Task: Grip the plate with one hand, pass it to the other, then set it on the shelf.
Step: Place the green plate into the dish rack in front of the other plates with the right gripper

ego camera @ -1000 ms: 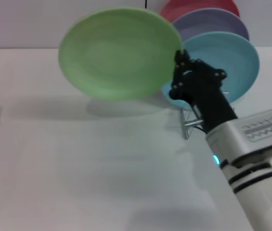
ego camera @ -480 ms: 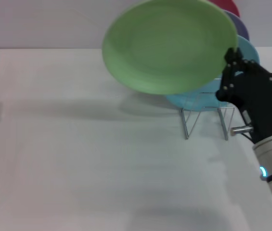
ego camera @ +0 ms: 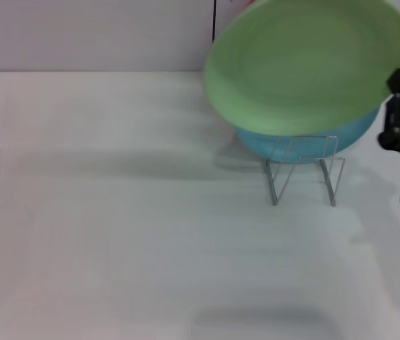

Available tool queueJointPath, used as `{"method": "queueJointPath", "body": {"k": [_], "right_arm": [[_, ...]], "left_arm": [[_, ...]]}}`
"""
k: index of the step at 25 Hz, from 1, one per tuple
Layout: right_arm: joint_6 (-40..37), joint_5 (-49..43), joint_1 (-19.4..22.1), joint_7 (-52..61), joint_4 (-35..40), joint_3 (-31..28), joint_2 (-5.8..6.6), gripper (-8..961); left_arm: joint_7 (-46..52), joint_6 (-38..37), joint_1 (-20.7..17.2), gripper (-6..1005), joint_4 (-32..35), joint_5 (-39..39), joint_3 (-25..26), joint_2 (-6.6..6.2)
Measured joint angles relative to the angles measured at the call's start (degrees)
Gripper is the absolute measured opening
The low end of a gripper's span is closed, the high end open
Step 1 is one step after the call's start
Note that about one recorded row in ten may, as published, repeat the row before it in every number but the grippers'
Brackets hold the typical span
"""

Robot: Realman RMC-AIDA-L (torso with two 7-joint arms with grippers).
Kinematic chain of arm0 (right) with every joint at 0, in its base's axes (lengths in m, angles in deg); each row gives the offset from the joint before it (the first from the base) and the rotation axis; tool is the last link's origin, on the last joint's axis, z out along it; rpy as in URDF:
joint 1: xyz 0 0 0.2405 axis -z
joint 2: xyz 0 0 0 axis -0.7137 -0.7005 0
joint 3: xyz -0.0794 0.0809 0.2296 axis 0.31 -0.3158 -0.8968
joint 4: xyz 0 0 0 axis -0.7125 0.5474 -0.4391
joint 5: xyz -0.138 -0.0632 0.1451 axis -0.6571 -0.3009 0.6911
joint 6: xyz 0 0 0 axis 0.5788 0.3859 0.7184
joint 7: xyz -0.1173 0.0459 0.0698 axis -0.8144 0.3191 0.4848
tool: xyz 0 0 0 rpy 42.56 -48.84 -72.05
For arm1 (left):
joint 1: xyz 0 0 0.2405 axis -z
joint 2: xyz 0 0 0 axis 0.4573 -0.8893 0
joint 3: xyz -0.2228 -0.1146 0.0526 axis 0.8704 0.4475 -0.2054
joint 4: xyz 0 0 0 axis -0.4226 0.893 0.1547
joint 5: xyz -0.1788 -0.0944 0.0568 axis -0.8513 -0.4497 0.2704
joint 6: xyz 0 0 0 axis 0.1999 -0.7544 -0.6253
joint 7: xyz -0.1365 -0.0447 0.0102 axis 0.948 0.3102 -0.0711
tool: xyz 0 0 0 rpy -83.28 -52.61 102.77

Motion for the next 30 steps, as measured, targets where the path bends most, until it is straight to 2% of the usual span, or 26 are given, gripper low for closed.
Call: {"method": "queueJointPath", "body": {"k": [3, 9, 12, 13, 18, 27, 30], "right_arm": [[0.35, -4.60, 2.19, 5.77, 1.01, -3.44, 1.46, 16], [0.87, -12.54, 3.40, 14.11, 4.35, -8.01, 1.82, 16], [1.67, -18.07, 3.04, 20.85, 7.62, -11.76, 1.60, 16], [2.11, -20.84, 2.75, 23.69, 9.41, -13.96, 1.15, 16], [3.47, -23.04, 2.42, 24.52, 10.72, -16.43, 0.34, 16], [4.35, -24.29, 1.67, 25.27, 12.77, -17.08, 0.00, 16], [4.35, -24.33, 1.35, 25.40, 13.93, -17.00, -0.58, 16]], "left_arm": [[0.00, 0.27, -0.11, 587, -0.48, -0.15, 0.64, 0.17], [-0.08, 0.76, -0.01, 587, -0.57, -0.16, 1.64, 1.10], [-0.41, 0.84, 0.00, 586, -0.56, -0.01, 2.51, 1.85], [-0.53, 0.86, 0.00, 586, -0.58, 0.00, 2.71, 2.14], [-0.55, 0.86, 0.00, 587, -0.72, 0.03, 2.84, 2.42], [-0.59, 0.86, 0.33, 596, -0.48, 0.05, 2.85, 2.92], [-0.60, 0.85, 0.09, 599, -0.69, 0.08, 2.57, 3.04]]}}
